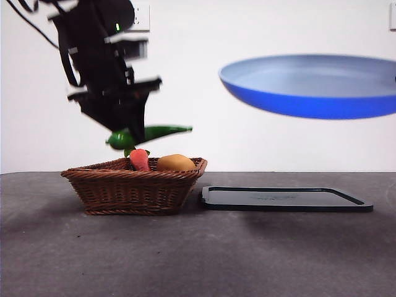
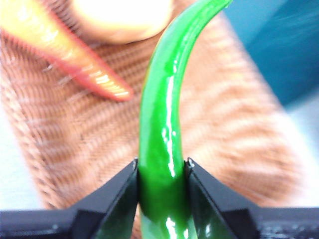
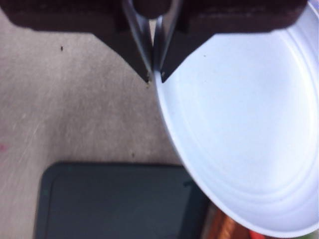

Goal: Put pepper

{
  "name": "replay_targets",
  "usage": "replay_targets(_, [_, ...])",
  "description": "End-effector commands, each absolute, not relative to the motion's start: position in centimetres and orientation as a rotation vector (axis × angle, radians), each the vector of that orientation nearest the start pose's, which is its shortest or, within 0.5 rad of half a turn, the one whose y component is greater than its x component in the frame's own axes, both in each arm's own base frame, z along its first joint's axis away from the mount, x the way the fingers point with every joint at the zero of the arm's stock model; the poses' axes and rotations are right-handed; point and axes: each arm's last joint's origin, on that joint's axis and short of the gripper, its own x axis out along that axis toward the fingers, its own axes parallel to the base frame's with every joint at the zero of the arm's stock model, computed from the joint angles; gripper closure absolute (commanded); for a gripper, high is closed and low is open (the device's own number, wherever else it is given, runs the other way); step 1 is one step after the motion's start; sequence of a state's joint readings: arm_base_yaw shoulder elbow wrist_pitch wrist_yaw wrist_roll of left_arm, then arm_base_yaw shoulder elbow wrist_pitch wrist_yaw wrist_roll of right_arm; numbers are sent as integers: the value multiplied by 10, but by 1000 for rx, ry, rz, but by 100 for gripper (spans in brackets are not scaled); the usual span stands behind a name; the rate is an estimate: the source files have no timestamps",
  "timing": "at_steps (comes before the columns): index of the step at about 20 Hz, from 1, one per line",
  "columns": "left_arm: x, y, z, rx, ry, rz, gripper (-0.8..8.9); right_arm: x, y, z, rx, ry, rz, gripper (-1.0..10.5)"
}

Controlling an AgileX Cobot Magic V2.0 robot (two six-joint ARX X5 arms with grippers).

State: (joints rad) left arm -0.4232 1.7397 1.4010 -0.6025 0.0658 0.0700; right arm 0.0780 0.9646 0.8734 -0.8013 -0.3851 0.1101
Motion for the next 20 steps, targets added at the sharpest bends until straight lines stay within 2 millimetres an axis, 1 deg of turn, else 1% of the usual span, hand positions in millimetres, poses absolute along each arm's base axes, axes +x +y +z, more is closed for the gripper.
replay_targets(1, [325, -163, 282, 197, 893, -593, 689, 195, 26, 279, 284, 943, 362, 944])
replay_targets(3, [309, -171, 295, 156, 891, -701, 689, 212, 28, 264, 322, 1001, 339, 943])
replay_targets(4, [303, -176, 298, 143, 894, -759, 689, 221, 29, 255, 337, 1039, 331, 944])
replay_targets(7, [288, -199, 296, 164, 913, -854, 689, 237, 34, 230, 360, 1159, 316, 943])
replay_targets(9, [279, -220, 288, 198, 927, -909, 689, 242, 39, 222, 367, 1199, 315, 943])
replay_targets(11, [276, -238, 275, 227, 948, -946, 689, 243, 43, 222, 376, 1193, 320, 943])
replay_targets(14, [276, -263, 250, 304, 959, -914, 689, 243, 45, 222, 393, 1199, 342, 944])
replay_targets(16, [276, -273, 240, 324, 955, -911, 689, 242, 47, 222, 389, 1202, 349, 943])
replay_targets(20, [276, -278, 234, 341, 951, -905, 688, 242, 48, 222, 386, 1202, 353, 943])
